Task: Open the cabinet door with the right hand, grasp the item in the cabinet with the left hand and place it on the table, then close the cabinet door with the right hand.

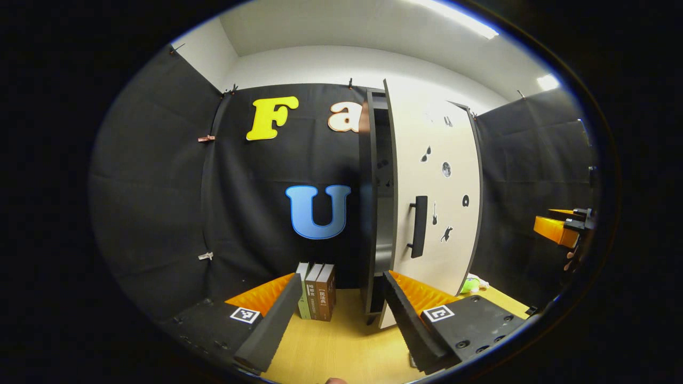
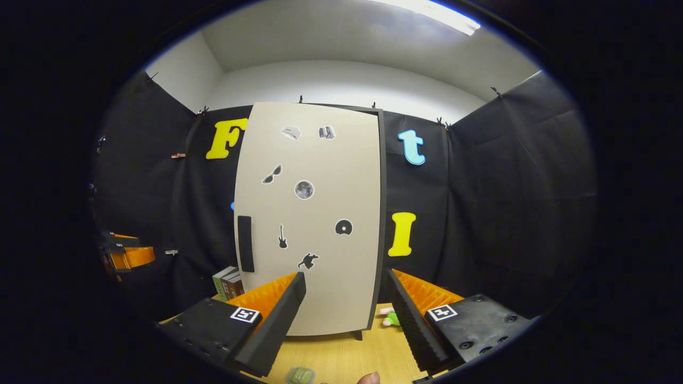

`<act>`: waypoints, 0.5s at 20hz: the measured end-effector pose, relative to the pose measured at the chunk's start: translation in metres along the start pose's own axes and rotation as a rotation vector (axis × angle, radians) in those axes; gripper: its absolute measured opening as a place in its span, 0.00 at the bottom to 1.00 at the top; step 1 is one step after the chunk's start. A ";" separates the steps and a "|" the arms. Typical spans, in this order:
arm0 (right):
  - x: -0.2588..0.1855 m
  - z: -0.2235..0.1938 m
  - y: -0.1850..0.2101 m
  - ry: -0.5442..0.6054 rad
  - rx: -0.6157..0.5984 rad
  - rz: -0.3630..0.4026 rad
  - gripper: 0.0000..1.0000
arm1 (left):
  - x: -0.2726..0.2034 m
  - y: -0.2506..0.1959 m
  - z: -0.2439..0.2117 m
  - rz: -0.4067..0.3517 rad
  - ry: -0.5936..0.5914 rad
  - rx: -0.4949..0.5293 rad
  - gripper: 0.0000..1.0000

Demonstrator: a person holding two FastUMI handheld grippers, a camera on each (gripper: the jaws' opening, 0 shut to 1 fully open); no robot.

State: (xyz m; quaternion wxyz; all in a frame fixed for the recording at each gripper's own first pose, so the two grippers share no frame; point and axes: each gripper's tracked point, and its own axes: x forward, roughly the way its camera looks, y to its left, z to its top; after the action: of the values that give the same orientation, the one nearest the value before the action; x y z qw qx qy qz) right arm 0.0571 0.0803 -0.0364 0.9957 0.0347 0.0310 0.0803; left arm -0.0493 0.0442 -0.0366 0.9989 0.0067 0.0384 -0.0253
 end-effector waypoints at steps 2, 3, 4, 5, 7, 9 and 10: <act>-0.002 -0.001 -0.001 0.003 0.001 0.000 0.98 | -0.002 0.000 0.000 0.003 0.001 0.002 0.95; -0.003 -0.002 -0.001 0.005 0.001 0.001 0.98 | -0.002 -0.001 -0.001 0.003 0.002 0.001 0.95; -0.004 -0.002 -0.002 0.007 0.001 0.002 0.98 | -0.003 -0.001 -0.001 0.003 0.002 0.000 0.95; -0.005 -0.001 -0.002 0.008 0.001 0.003 0.98 | -0.003 -0.001 -0.001 0.004 0.003 0.000 0.95; -0.008 0.000 -0.002 0.007 0.002 0.005 0.98 | -0.005 -0.002 -0.001 0.005 0.004 0.002 0.95; -0.011 0.001 -0.003 0.006 -0.002 0.007 0.98 | -0.006 -0.003 -0.002 0.006 0.003 0.002 0.95; -0.013 0.001 -0.004 0.007 -0.002 0.008 0.98 | -0.006 -0.003 -0.002 0.007 0.003 0.002 0.95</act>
State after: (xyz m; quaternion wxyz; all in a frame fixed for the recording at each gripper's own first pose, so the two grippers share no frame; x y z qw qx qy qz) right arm 0.0450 0.0746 -0.0353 0.9953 0.0334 0.0342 0.0844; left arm -0.0554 0.0414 -0.0384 0.9989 0.0080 0.0400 -0.0220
